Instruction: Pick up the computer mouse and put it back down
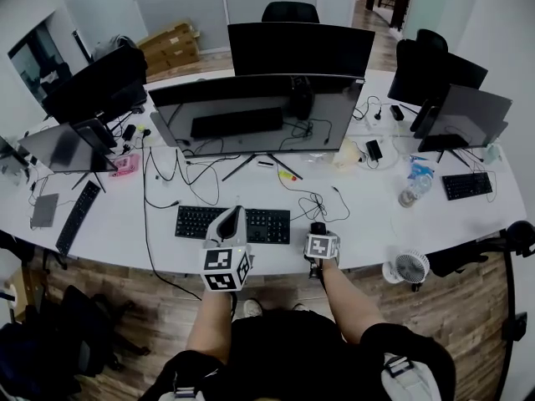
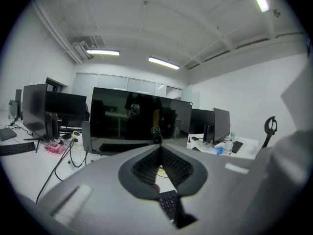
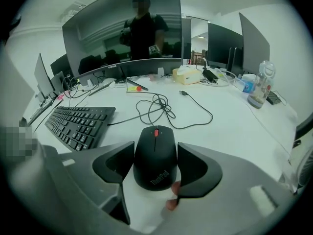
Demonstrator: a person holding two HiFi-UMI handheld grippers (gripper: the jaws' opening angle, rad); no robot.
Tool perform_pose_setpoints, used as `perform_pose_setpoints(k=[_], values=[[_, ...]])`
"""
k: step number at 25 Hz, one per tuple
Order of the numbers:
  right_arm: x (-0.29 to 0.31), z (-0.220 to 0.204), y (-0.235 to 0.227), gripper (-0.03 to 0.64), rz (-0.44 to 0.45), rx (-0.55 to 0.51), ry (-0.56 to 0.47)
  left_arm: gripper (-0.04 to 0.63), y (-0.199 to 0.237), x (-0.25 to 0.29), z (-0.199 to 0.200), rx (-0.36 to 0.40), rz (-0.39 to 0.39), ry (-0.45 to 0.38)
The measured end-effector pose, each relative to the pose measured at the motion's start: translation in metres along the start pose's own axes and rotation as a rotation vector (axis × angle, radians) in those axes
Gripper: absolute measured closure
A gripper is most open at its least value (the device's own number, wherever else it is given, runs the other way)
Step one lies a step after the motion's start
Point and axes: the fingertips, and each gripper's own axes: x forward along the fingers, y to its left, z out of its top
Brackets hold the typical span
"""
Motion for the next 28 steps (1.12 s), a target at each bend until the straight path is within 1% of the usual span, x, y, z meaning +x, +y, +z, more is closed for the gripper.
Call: perform_pose_setpoints(k=[6,10,14,19,28], values=[[-0.001,0.004,0.001,0.351,0.001,-0.029,-0.005,0.543,0.002,0.005,-0.004,0.000,0.000,0.011],[-0.014,0.017,0.000,0.351,0.023,-0.023,-0.056,0.543,0.004,0.008,-0.001,0.000,-0.007,0.004],[-0.035,0.046,0.000,0.353,0.039,-0.015,-0.156,0.543,0.000,0.014,0.002,-0.008,-0.024,-0.006],[-0.073,0.082,-0.009,0.353,-0.002,-0.024,-0.260,0.543,-0.015,0.023,0.005,-0.009,-0.070,-0.018],[-0.152,0.158,-0.009,0.353,-0.002,-0.005,-0.507,0.543,-0.032,0.030,0.019,-0.024,-0.121,-0.064]])
